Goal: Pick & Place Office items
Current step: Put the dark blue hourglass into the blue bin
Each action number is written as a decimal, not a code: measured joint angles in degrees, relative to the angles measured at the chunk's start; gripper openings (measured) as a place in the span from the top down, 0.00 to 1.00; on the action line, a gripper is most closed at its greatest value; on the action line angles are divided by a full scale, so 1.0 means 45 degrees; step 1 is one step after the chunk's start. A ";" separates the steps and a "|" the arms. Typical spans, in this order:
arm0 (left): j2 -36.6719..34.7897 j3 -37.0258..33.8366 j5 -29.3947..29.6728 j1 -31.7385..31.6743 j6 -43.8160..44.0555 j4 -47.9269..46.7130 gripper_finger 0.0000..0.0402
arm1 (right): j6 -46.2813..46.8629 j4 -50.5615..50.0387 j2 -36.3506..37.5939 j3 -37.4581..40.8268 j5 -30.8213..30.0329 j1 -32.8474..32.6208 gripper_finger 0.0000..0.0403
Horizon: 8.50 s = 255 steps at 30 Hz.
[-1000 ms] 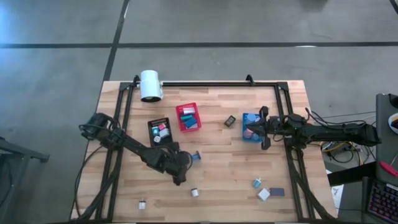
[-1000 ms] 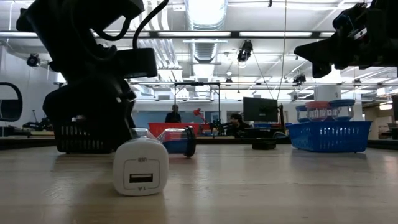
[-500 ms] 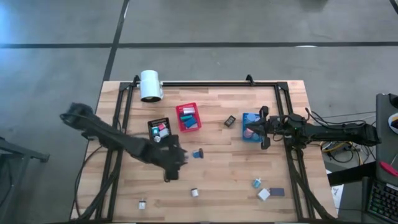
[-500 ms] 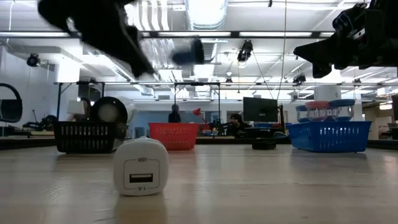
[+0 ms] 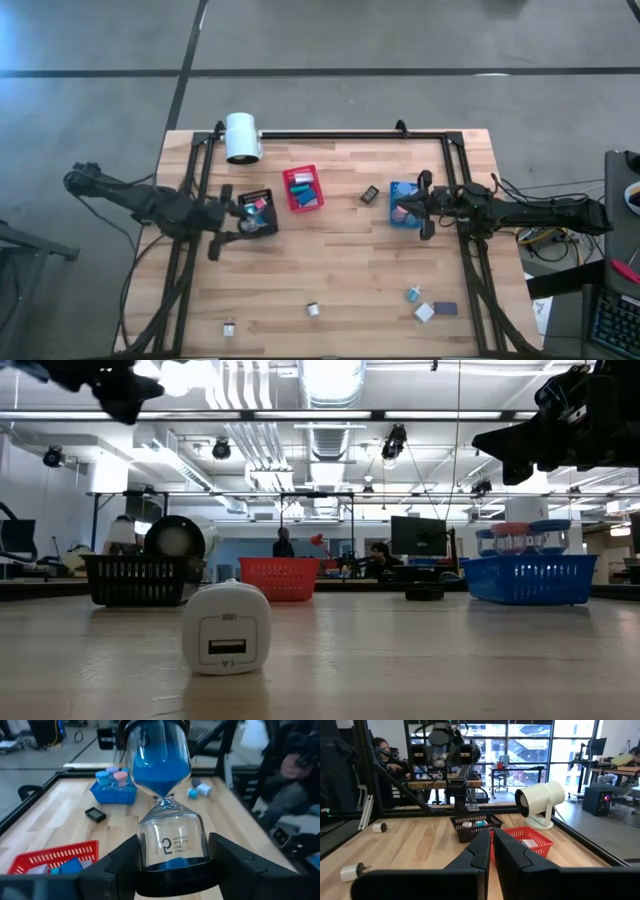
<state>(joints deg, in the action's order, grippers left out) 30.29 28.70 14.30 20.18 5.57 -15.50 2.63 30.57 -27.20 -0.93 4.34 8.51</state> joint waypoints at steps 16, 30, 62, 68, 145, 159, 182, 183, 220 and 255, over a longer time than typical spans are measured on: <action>-0.3447 -0.2356 -0.1485 -0.0306 0.2459 -0.1101 0.49 | -0.0248 0.0393 0.0002 -0.0054 0.0108 -0.0003 0.96; -0.0506 -0.1780 -0.1546 -0.0306 0.3748 0.0483 0.49 | -0.2399 0.0397 -0.3126 -0.2434 0.0160 -0.1054 0.96; 0.8125 0.6666 -0.5071 -0.2378 -0.0225 -0.3309 0.49 | -0.7315 -0.2376 -1.0897 -1.0739 0.2081 -0.2011 0.17; 0.8978 0.7499 -0.5444 -0.3322 -0.0874 -0.3445 0.49 | -0.7895 -0.2402 -1.1729 -1.1281 0.2375 -0.2098 0.12; 0.6860 0.6368 -0.6563 -0.4425 -0.1629 -0.3238 0.08 | -0.6175 -0.3155 -1.1404 -1.1318 0.1337 -0.2164 0.50; 0.0458 -0.0355 -0.5627 -0.4473 -0.0711 0.3205 0.77 | -0.2988 -0.2256 -0.5683 -0.6948 0.1410 -0.1688 0.50; -0.3531 -0.4645 -0.1999 -0.4493 -0.1384 0.4200 0.96 | 0.0194 -0.2614 0.3758 -0.1664 0.0387 -0.1690 0.50; -0.3560 -0.4723 -0.1891 -0.4493 -0.1417 0.4203 0.96 | 0.0317 -0.2727 0.3944 -0.1588 0.0305 -0.1690 0.50; -0.3562 -0.4773 -0.1655 -0.4493 -0.1114 0.4209 0.97 | 0.2899 -1.5250 -0.1276 -0.9980 -0.2683 -0.1694 0.50; -0.3552 -0.4793 -0.1692 -0.4493 -0.1093 0.3989 0.97 | 0.4649 -2.3729 -1.2522 -1.6642 -0.1307 -0.2977 0.50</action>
<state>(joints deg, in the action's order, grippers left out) 14.31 7.14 6.69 -0.03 0.65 2.45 23.56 -76.21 -83.55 -75.82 -1.54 -4.89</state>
